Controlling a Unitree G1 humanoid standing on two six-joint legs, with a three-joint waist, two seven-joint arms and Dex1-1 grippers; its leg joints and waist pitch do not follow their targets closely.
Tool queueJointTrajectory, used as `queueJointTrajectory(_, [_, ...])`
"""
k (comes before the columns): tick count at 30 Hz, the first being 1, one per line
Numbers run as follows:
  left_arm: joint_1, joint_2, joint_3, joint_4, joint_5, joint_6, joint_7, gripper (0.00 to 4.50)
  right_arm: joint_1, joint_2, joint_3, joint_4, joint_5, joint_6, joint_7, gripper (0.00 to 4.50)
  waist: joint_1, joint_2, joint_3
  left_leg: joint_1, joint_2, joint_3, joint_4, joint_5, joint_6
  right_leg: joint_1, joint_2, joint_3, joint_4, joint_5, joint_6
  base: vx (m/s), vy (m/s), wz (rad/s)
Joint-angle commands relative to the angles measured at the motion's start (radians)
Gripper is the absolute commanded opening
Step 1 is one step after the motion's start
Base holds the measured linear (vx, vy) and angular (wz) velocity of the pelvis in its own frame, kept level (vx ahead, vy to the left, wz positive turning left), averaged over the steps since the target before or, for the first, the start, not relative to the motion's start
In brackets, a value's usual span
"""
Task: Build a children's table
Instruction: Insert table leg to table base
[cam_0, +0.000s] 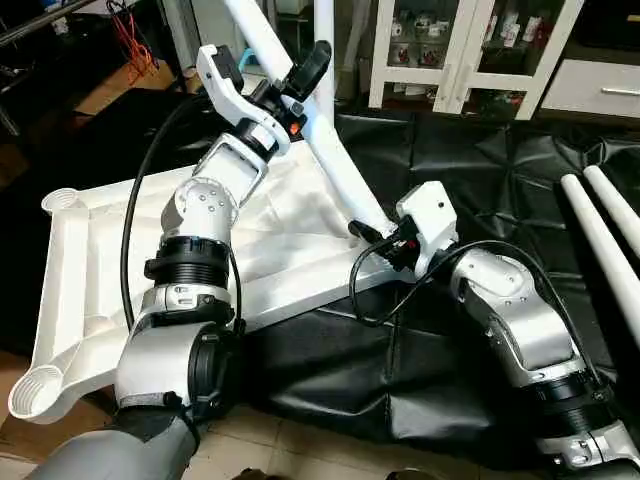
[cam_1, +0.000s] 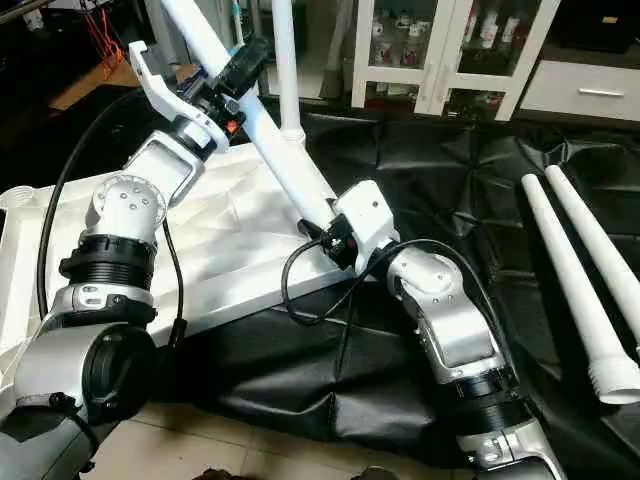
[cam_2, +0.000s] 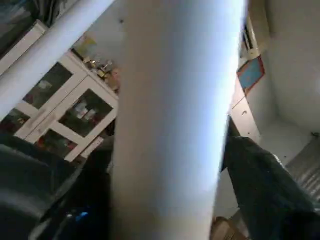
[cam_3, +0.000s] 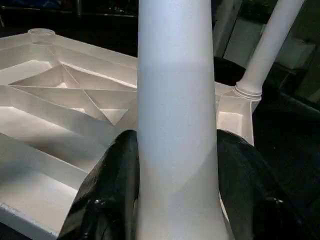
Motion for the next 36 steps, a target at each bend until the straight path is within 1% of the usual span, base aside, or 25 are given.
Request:
queueJointTrajectory(1, [-0.006, 0.003, -0.002, -0.002, 0.0, 0.011, 0.012, 3.02, -0.001, -0.004, -0.016, -0.007, -0.009, 0.02, -0.008, 1.86, 0.001, -0.008, -0.087, 0.028, 0.026, -0.016, -0.07, -0.114, 0.098, 0.059, -0.015, 0.011, -0.049, -0.092, -0.242, 0.0, 0.0, 0.0])
queueJointTrajectory(2, [0.0, 0.001, -0.005, -0.006, 0.005, 0.019, 0.007, 2.9, 0.0, -0.005, -0.016, -0.006, -0.012, 0.021, -0.007, 1.86, 0.002, -0.019, -0.087, 0.026, 0.026, -0.015, -0.069, -0.11, 0.102, 0.061, -0.016, 0.011, -0.048, -0.093, -0.244, 0.0, 0.0, 0.0])
queueJointTrajectory(3, [0.004, 0.003, -0.007, -0.007, 0.008, 0.025, 0.004, 2.82, -0.003, -0.004, -0.015, -0.003, -0.013, 0.022, -0.008, 1.86, 0.003, -0.015, -0.087, 0.027, 0.027, -0.016, -0.069, -0.108, 0.103, 0.06, -0.016, 0.011, -0.047, -0.096, -0.244, 0.0, 0.0, 0.0])
queueJointTrajectory(5, [0.009, 0.005, -0.006, -0.014, 0.007, 0.031, 0.006, 2.69, -0.007, -0.001, -0.014, 0.0, -0.013, 0.025, -0.009, 1.86, 0.004, -0.017, -0.087, 0.025, 0.026, -0.015, -0.068, -0.101, 0.107, 0.06, -0.016, 0.012, -0.048, -0.099, -0.243, 0.0, 0.0, 0.0])
queueJointTrajectory(6, [0.01, 0.009, -0.004, -0.015, 0.006, 0.033, 0.013, 2.57, -0.012, 0.001, -0.013, 0.004, -0.014, 0.027, -0.01, 1.86, 0.005, -0.019, -0.086, 0.025, 0.026, -0.015, -0.069, -0.102, 0.108, 0.059, -0.017, 0.012, -0.048, -0.105, -0.243, 0.0, 0.0, 0.0])
queueJointTrajectory(7, [0.011, 0.013, -0.004, -0.016, 0.006, 0.034, 0.014, 2.45, -0.017, 0.004, -0.012, 0.008, -0.014, 0.028, -0.01, 1.86, 0.005, -0.029, -0.086, 0.025, 0.026, -0.014, -0.068, -0.103, 0.109, 0.059, -0.016, 0.012, -0.05, -0.108, -0.241, 0.0, 0.0, 0.0])
queueJointTrajectory(8, [0.009, 0.021, -0.006, -0.013, 0.011, 0.03, 0.017, 2.37, -0.024, 0.006, -0.01, 0.015, -0.015, 0.027, -0.01, 1.86, 0.005, -0.03, -0.085, 0.024, 0.026, -0.014, -0.068, -0.104, 0.11, 0.058, -0.017, 0.013, -0.05, -0.118, -0.238, 0.0, 0.0, 0.0])
queueJointTrajectory(10, [0.009, 0.023, -0.007, -0.015, 0.013, 0.03, 0.016, 2.29, -0.027, 0.006, -0.01, 0.018, -0.015, 0.025, -0.009, 1.86, 0.006, -0.025, -0.084, 0.026, 0.027, -0.014, -0.069, -0.106, 0.107, 0.057, -0.016, 0.012, -0.049, -0.125, -0.236, 0.0, 0.0, 0.0])
queueJointTrajectory(11, [0.01, 0.024, -0.007, -0.018, 0.013, 0.031, 0.017, 2.03, -0.029, 0.006, -0.01, 0.023, -0.016, 0.022, -0.007, 1.86, 0.006, -0.024, -0.085, 0.027, 0.027, -0.015, -0.07, -0.107, 0.105, 0.056, -0.016, 0.012, -0.049, -0.126, -0.235, 0.0, 0.0, 0.0])
queueJointTrajectory(12, [0.011, 0.026, -0.005, -0.025, 0.011, 0.034, 0.017, 2.03, -0.035, 0.008, -0.009, 0.031, -0.018, 0.018, -0.007, 1.86, 0.006, -0.027, -0.084, 0.026, 0.027, -0.015, -0.071, -0.108, 0.103, 0.056, -0.016, 0.012, -0.049, -0.124, -0.234, 0.0, 0.0, 0.0])
queueJointTrajectory(13, [0.012, 0.028, -0.004, -0.029, 0.009, 0.037, 0.016, 1.95, -0.038, 0.009, -0.008, 0.034, -0.02, 0.017, -0.007, 1.86, 0.007, -0.025, -0.085, 0.027, 0.027, -0.016, -0.071, -0.107, 0.102, 0.056, -0.016, 0.012, -0.048, -0.117, -0.236, 0.0, 0.0, 0.0])
queueJointTrajectory(16, [0.014, 0.036, -0.007, -0.041, 0.012, 0.041, 0.007, 1.83, -0.054, 0.013, -0.012, 0.047, -0.02, 0.009, -0.006, 1.86, 0.008, -0.025, -0.084, 0.026, 0.027, -0.015, -0.07, -0.102, 0.101, 0.057, -0.017, 0.013, -0.046, -0.107, -0.238, 0.0, 0.0, 0.0])
queueJointTrajectory(17, [0.014, 0.039, -0.01, -0.043, 0.016, 0.036, 0.002, 1.78, -0.058, 0.013, -0.013, 0.049, -0.019, 0.006, -0.004, 1.86, 0.008, -0.021, -0.085, 0.027, 0.027, -0.015, -0.07, -0.101, 0.101, 0.057, -0.018, 0.013, -0.045, -0.105, -0.239, 0.0, 0.0, 0.0])
queueJointTrajectory(20, [0.011, 0.052, -0.02, -0.058, 0.028, 0.01, -0.028, 1.75, -0.067, 0.027, -0.032, 0.045, 0.013, -0.005, 0.014, 1.86, 0.008, -0.024, -0.086, 0.027, 0.028, -0.015, -0.07, -0.101, 0.103, 0.057, -0.018, 0.014, -0.046, -0.1, -0.24, 0.0, 0.0, 0.0])
queueJointTrajectory(21, [0.005, 0.057, -0.021, -0.06, 0.03, 0.0, -0.037, 1.74, -0.07, 0.033, -0.045, 0.037, 0.032, -0.003, 0.021, 2.21, 0.009, -0.027, -0.085, 0.027, 0.028, -0.014, -0.07, -0.099, 0.103, 0.057, -0.018, 0.014, -0.046, -0.098, -0.239, 0.0, 0.0, 0.0])
queueJointTrajectory(22, [0.005, 0.057, -0.021, -0.06, 0.03, 0.0, -0.037, 1.73, -0.07, 0.033, -0.045, 0.037, 0.032, -0.003, 0.021, 2.42, 0.01, -0.025, -0.086, 0.027, 0.028, -0.015, -0.069, -0.093, 0.105, 0.058, -0.018, 0.014, -0.043, -0.089, -0.242, 0.0, 0.0, 0.0])
queueJointTrajectory(23, [-0.006, 0.07, -0.023, -0.057, 0.033, -0.025, -0.077, 1.72, -0.081, 0.041, -0.06, 0.032, 0.059, -0.027, 0.045, 2.56, 0.009, -0.034, -0.086, 0.026, 0.028, -0.014, -0.07, -0.09, 0.108, 0.057, -0.017, 0.014, -0.045, -0.088, -0.241, 0.0, 0.0, 0.0])
queueJointTrajectory(25, [-0.013, 0.081, -0.024, -0.058, 0.03, -0.038, -0.111, 1.7, -0.09, 0.043, -0.077, 0.032, 0.078, -0.057, 0.058, 2.66, 0.014, -0.022, -0.086, 0.029, 0.028, -0.014, -0.07, -0.096, 0.108, 0.056, -0.019, 0.014, -0.044, -0.098, -0.242, 0.0, 0.0, 0.0])
queueJointTrajectory(27, [-0.014, 0.091, -0.031, -0.062, 0.038, -0.048, -0.133, 1.7, -0.096, 0.044, -0.103, 0.021, 0.108, -0.066, 0.07, 2.77, 0.013, -0.016, -0.085, 0.032, 0.029, -0.016, -0.071, -0.1, 0.103, 0.055, -0.016, 0.013, -0.042, -0.086, -0.243, 0.0, 0.0, 0.0])
queueJointTrajectory(28, [-0.013, 0.093, -0.033, -0.063, 0.041, -0.051, -0.139, 1.7, -0.097, 0.042, -0.11, 0.017, 0.116, -0.069, 0.075, 2.97, 0.012, -0.018, -0.086, 0.032, 0.029, -0.015, -0.071, -0.1, 0.102, 0.056, -0.015, 0.013, -0.042, -0.077, -0.245, 0.0, 0.0, 0.0])
queueJointTrajectory(31, [-0.001, 0.102, -0.061, -0.073, 0.072, -0.084, -0.186, 1.69, -0.073, 0.015, -0.158, -0.045, 0.204, -0.038, 0.145, 3.11, 0.019, -0.018, -0.087, 0.034, 0.031, -0.015, -0.071, -0.095, 0.107, 0.059, -0.017, 0.015, -0.039, -0.053, -0.249, 0.0, 0.0, 0.0])
queueJointTrajectory(32, [-0.001, 0.102, -0.061, -0.073, 0.072, -0.084, -0.186, 1.69, -0.073, 0.015, -0.158, -0.045, 0.204, -0.038, 0.145, 3.37, 0.024, -0.019, -0.088, 0.034, 0.031, -0.015, -0.069, -0.082, 0.112, 0.058, -0.017, 0.015, -0.037, -0.038, -0.25, 0.0, 0.0, 0.0])
queueJointTrajectory(34, [0.003, 0.106, -0.088, -0.078, 0.085, -0.092, -0.244, 1.69, -0.025, -0.05, -0.242, -0.144, 0.39, 0.101, 0.262, 3.44, 0.026, -0.024, -0.088, 0.035, 0.03, -0.012, -0.069, -0.077, 0.123, 0.06, -0.016, 0.016, -0.041, -0.03, -0.251, 0.0, 0.0, 0.0])
queueJointTrajectory(35, [0.003, 0.111, -0.104, -0.084, 0.084, -0.081, -0.28, 1.69, 0.0, -0.105, -0.289, -0.177, 0.479, 0.174, 0.326, 3.48, 0.036, -0.017, -0.089, 0.035, 0.035, -0.015, -0.068, -0.065, 0.136, 0.06, -0.018, 0.017, -0.034, -0.018, -0.259, 0.0, 0.0, 0.0])
queueJointTrajectory(36, [0.004, 0.112, -0.109, -0.087, 0.084, -0.078, -0.29, 1.69, 0.006, -0.125, -0.302, -0.181, 0.497, 0.193, 0.344, 3.56, 0.037, -0.021, -0.09, 0.035, 0.033, -0.015, -0.068, -0.06, 0.141, 0.065, -0.017, 0.015, -0.036, -0.013, -0.26, 0.0, 0.0, 0.0])
